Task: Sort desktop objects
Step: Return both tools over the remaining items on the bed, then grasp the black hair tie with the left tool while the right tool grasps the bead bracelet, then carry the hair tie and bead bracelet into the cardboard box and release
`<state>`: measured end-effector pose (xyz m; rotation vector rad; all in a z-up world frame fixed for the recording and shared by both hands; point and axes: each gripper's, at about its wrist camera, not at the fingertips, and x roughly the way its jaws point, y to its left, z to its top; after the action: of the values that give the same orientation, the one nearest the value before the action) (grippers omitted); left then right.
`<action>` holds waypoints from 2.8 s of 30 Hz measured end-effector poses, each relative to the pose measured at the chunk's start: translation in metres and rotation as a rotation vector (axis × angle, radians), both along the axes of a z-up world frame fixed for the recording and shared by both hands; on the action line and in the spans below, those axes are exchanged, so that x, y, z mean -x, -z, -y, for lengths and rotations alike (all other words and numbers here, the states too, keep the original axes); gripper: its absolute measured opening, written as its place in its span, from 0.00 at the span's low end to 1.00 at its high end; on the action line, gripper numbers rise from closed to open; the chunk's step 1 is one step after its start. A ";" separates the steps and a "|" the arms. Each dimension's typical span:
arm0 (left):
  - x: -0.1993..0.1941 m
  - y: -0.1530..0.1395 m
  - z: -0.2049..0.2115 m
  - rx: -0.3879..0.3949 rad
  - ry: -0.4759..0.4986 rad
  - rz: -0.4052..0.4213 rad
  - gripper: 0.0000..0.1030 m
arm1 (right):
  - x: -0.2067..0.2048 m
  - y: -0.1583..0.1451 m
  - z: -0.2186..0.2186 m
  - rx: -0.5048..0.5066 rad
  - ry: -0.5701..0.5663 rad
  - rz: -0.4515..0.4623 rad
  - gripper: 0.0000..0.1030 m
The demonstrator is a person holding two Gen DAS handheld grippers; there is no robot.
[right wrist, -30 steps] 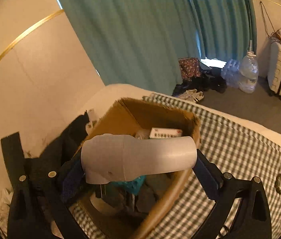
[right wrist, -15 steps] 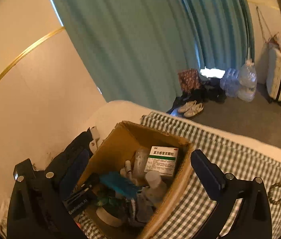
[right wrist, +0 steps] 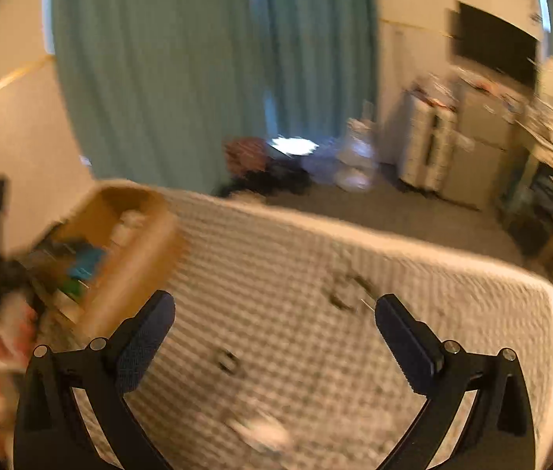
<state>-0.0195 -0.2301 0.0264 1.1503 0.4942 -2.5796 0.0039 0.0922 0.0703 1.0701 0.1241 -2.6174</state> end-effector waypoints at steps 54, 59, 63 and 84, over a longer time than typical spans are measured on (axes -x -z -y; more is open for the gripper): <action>0.133 0.175 -0.148 -0.098 0.363 0.274 0.07 | 0.181 0.195 -0.052 0.024 0.066 0.225 0.16; 0.137 0.168 -0.140 -0.109 0.336 0.252 0.07 | 0.168 0.187 -0.062 0.080 0.048 0.214 0.11; 0.141 0.159 -0.133 -0.137 0.307 0.221 0.07 | 0.149 0.171 -0.070 0.113 0.049 0.170 0.11; 0.085 0.091 -0.153 -0.082 0.377 0.160 0.07 | 0.041 0.092 -0.091 0.194 0.039 0.151 0.11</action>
<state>-0.1043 -0.0769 -0.0642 1.5981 0.3798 -2.7613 -0.0368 0.1827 -0.0221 1.2046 -0.1825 -2.5088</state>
